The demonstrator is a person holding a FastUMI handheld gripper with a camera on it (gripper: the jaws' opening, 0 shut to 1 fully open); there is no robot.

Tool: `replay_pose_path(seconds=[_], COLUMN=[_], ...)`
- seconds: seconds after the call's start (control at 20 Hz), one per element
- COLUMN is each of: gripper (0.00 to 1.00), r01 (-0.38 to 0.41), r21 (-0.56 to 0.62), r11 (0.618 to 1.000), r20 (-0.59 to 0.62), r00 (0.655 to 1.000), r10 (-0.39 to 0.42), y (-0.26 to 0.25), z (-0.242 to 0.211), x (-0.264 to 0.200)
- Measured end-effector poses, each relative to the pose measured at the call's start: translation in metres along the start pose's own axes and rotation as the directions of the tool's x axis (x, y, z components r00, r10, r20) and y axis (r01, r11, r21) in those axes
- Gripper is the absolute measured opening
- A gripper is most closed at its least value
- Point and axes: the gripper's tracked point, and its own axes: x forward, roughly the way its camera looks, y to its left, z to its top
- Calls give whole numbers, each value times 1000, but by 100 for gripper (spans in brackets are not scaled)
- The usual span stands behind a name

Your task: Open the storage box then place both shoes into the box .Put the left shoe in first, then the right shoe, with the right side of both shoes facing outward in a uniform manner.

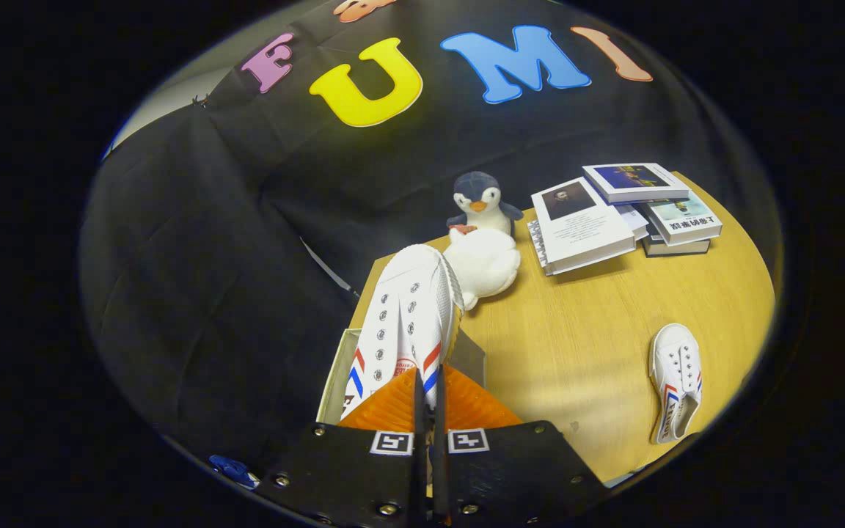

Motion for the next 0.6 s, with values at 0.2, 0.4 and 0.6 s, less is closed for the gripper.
replay_pose_path(seconds=[0.2, 0.4, 0.6], gripper=[3, 3, 3], r01=[-13, -2, 17], r21=[18, -2, -4], r11=[1000, 1000, 1000], r20=[-52, -79, -111], r00=[999, 997, 994], r10=[14, 2, -17], y=[28, 45, 54], z=[-27, -51, -72], x=[22, 47, 70])
